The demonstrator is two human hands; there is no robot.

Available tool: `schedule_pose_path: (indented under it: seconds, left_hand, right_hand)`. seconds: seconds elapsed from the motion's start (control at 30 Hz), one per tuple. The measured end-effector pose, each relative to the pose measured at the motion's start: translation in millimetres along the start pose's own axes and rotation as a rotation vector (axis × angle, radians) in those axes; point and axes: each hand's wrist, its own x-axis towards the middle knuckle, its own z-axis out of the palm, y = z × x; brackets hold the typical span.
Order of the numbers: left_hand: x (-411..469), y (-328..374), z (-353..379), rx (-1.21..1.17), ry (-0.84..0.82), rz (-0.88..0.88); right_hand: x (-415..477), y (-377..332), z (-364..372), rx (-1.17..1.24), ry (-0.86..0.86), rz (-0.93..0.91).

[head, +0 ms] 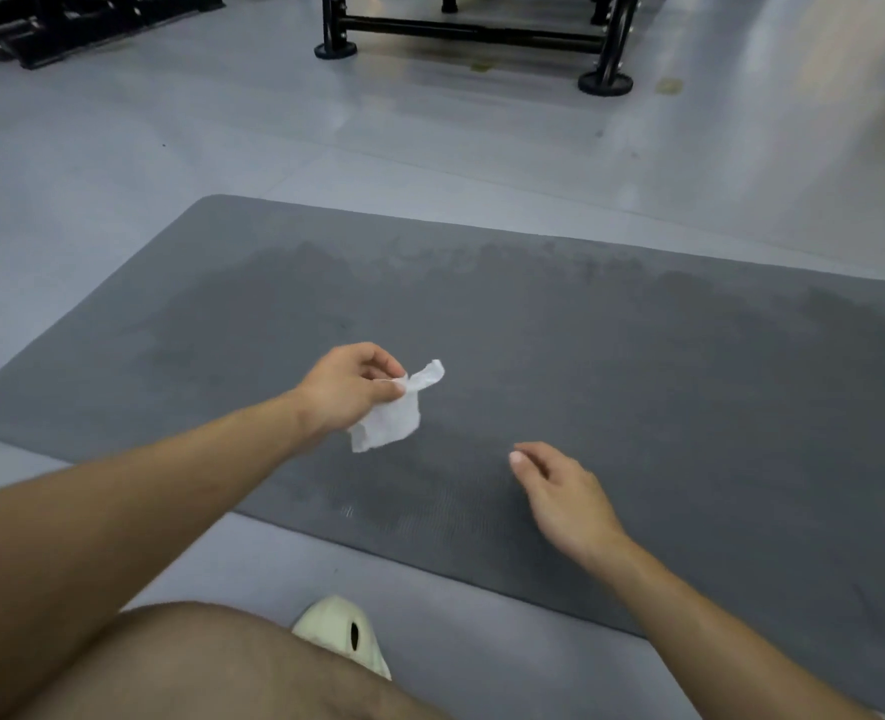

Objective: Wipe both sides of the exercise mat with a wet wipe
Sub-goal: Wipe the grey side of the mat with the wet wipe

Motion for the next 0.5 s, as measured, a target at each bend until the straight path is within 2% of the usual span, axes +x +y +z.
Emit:
schedule_pose_path:
  seconds: [0.1,0.17,0.27,0.37,0.5]
  left_hand:
    - [7,-30,-13,0.144,0.029,0.08]
    - [5,-51,-15,0.272,0.058,0.195]
    - [-2,-81,-9,0.476,-0.078,0.442]
    - [-14,-106,5,0.621,-0.274,0.583]
    - [-19,-127,19,0.657,-0.208,0.835]
  right_hand:
    - [5,-16,19,-0.224,-0.034,-0.201]
    - [16,-24,33,-0.379,-0.021,-0.307]
    - [40,-25,51,-0.548,0.025,-0.332]
    - [64,-19,66,-0.585,0.051,-0.312]
    - [90,-11,86,-0.614,0.079,-0.362]
